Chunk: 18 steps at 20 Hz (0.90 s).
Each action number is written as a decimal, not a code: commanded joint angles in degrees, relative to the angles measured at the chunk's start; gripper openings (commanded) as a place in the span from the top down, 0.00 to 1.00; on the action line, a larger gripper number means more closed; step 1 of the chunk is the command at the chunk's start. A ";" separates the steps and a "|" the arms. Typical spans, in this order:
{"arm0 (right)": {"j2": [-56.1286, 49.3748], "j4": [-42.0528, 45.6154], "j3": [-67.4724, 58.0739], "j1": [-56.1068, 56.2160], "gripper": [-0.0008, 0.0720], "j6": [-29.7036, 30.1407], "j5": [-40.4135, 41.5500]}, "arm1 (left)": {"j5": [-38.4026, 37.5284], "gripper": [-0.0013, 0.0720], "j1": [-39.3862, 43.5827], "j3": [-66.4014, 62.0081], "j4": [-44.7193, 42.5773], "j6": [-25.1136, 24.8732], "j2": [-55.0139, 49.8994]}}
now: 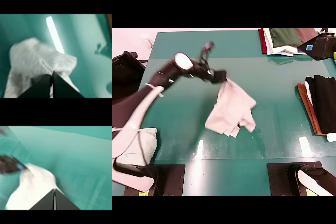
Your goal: Fold the shirts.
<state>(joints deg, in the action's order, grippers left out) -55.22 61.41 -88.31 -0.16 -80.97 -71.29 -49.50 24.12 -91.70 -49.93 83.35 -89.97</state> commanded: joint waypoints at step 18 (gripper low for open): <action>0.17 0.04 0.15 -0.02 0.97 -0.04 8.11 | -2.38 0.16 -6.32 -0.35 -11.52 3.85 9.09</action>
<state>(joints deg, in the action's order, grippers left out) -55.07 61.47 -88.12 -0.16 -80.99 -62.41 -48.25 26.26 -93.12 -57.65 81.71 -78.67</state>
